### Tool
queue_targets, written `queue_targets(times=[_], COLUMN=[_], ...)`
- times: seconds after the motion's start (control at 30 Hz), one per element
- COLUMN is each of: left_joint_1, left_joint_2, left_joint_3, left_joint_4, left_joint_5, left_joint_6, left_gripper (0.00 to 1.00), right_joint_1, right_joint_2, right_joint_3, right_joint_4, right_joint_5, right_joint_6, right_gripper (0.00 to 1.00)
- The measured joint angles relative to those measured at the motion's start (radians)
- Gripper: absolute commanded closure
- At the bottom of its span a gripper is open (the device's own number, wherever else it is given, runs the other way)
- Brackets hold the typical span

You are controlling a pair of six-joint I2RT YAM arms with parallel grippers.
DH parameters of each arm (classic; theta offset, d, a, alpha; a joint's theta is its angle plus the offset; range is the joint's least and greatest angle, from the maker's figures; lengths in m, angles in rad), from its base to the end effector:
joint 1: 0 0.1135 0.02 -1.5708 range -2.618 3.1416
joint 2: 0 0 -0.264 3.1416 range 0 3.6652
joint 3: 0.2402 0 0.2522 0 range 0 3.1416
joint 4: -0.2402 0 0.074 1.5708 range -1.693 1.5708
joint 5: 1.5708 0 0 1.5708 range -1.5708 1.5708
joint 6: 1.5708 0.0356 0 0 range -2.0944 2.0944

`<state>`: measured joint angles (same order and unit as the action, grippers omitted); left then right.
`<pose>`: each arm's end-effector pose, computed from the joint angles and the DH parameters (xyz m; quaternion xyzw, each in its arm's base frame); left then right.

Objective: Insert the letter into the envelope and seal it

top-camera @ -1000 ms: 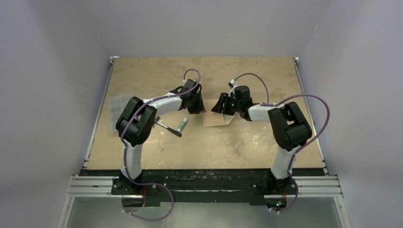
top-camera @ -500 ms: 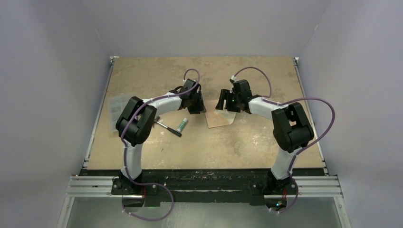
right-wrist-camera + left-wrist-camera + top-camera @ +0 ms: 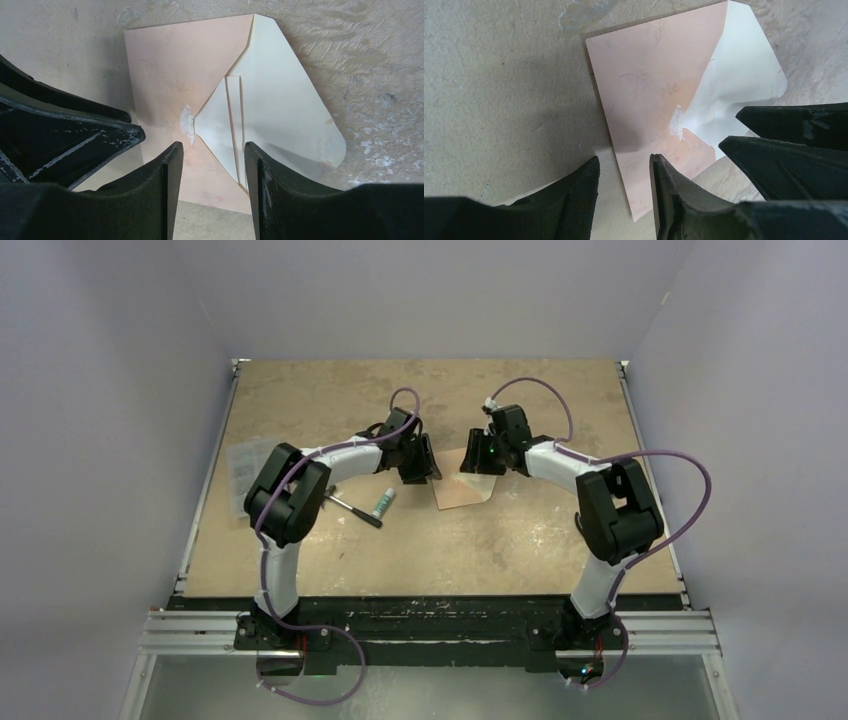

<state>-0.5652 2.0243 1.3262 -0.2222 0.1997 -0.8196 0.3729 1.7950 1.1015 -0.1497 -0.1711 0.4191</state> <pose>0.3575 -0.2351 0.1527 -0.0880 0.9393 -0.2757 0.1844 0.3498 0.1433 0.1790 -0.0089 0.9316 0.2104 0.2963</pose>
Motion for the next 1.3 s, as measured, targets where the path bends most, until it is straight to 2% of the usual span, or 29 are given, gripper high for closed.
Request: queue_targets(times=[0.37,0.47,0.67,0.93,1.13,1.3], left_joint_1=[0.0,0.0,0.002,0.003,0.001,0.002], left_joint_2=[0.01,0.011,0.035,0.045,0.042,0.023], left_joint_3=[0.0,0.0,0.012,0.019,0.032,0.047], left_joint_4=[0.005,0.005,0.014,0.02,0.002,-0.039], left_joint_5=[0.039,0.041,0.094,0.118,0.093,0.027], left_joint_6=[-0.034,-0.035,-0.037,-0.038,-0.033,0.003], left_gripper=[0.59,0.64,0.66,0.66,0.56,0.48], right_joint_1=[0.0,-0.001,-0.001,-0.004,-0.005,-0.005], right_joint_2=[0.053,0.056,0.063,0.065,0.053,-0.042], right_joint_3=[0.0,0.0,-0.019,-0.043,-0.043,-0.043], right_joint_4=[0.012,0.017,0.065,0.109,0.095,0.082], right_joint_5=[-0.012,-0.021,-0.1,-0.162,-0.158,-0.136], right_joint_6=[0.001,0.001,0.018,0.056,0.071,0.066], right_gripper=[0.48,0.5,0.55,0.55,0.48,0.46])
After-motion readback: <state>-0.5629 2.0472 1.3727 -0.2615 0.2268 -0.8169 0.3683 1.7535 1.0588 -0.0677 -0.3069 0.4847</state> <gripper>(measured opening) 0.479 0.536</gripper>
